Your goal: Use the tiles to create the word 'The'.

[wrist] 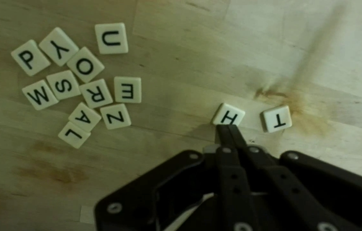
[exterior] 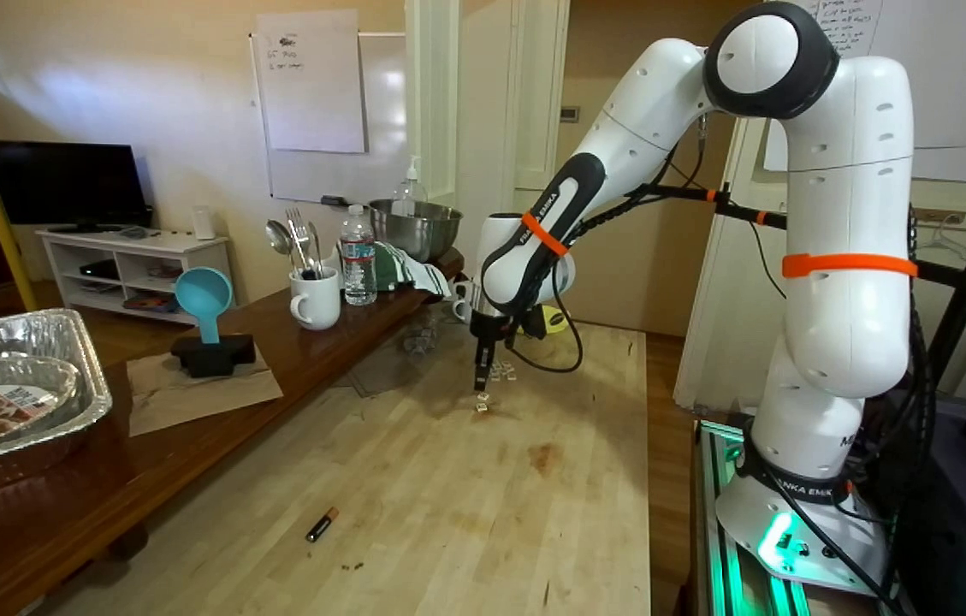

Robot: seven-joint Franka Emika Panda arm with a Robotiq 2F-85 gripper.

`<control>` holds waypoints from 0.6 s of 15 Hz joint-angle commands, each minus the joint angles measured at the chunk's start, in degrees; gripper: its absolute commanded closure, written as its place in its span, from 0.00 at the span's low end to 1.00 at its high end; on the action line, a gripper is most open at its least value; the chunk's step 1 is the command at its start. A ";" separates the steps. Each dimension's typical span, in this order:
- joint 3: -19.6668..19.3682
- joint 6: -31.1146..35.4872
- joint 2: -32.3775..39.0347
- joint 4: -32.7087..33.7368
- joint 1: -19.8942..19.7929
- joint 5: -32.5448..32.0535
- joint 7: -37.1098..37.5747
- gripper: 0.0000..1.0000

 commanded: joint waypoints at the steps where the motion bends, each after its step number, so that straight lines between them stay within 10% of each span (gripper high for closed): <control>1: -0.56 -0.74 1.28 0.28 0.71 -3.30 4.33 1.00; 9: 0.64 -0.25 2.22 -0.09 -0.15 -5.44 3.27 1.00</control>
